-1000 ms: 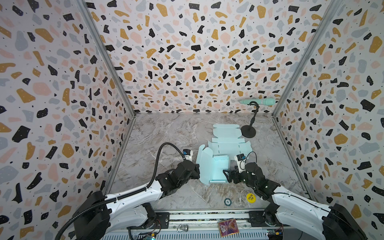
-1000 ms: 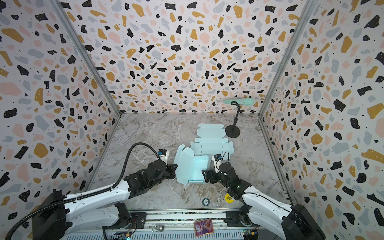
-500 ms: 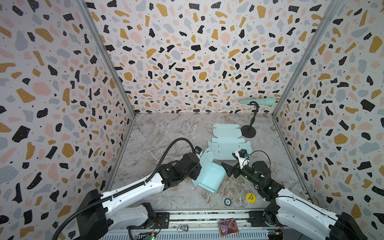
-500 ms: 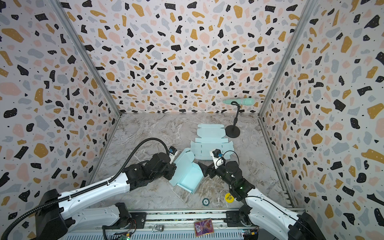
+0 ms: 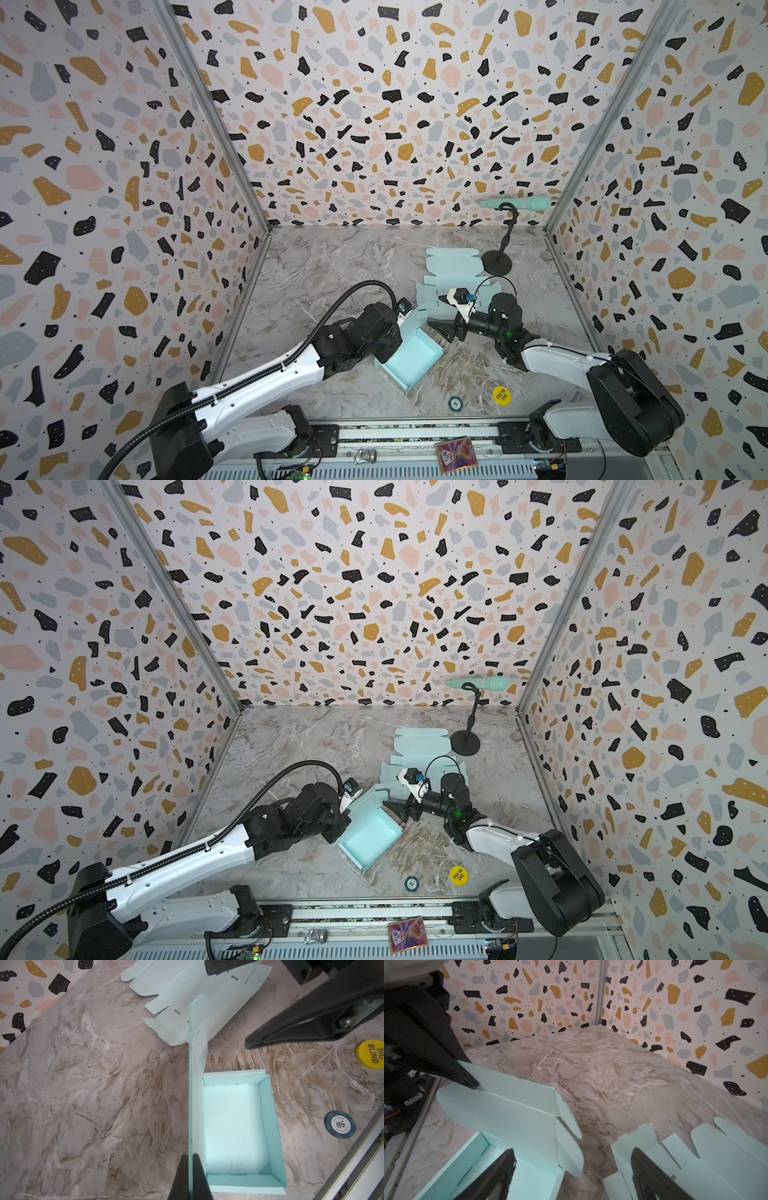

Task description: Fold the paper box

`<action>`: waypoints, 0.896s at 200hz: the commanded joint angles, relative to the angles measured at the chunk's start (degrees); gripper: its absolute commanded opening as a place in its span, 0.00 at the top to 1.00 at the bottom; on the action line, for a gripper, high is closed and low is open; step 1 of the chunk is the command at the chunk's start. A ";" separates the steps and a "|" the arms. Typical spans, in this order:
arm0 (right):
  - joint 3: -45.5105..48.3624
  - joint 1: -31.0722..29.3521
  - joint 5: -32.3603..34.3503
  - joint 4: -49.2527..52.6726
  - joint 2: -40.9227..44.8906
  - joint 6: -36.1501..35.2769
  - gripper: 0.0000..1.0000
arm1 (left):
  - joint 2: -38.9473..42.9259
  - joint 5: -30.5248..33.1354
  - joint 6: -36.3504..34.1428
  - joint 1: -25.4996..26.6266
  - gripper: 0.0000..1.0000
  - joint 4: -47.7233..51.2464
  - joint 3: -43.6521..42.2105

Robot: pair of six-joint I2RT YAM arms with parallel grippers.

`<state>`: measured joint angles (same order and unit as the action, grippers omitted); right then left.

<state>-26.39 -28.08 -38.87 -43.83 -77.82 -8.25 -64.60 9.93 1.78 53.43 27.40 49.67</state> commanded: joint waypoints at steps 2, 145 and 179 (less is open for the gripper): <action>-3.57 0.30 -3.98 2.13 -1.67 -6.56 0.14 | 1.35 -1.50 -2.83 0.01 1.00 0.26 1.41; -5.62 -1.18 -3.54 2.25 -6.07 -4.53 0.20 | -0.81 -1.58 -5.03 -0.04 1.00 -2.90 0.54; -4.73 -1.77 -3.41 1.12 -6.38 -3.84 0.20 | -1.30 -1.99 -4.71 0.01 1.00 -4.17 -0.69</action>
<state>-31.92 -29.26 -42.78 -40.71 -84.29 -13.30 -65.67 7.99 -2.22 53.43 24.18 49.01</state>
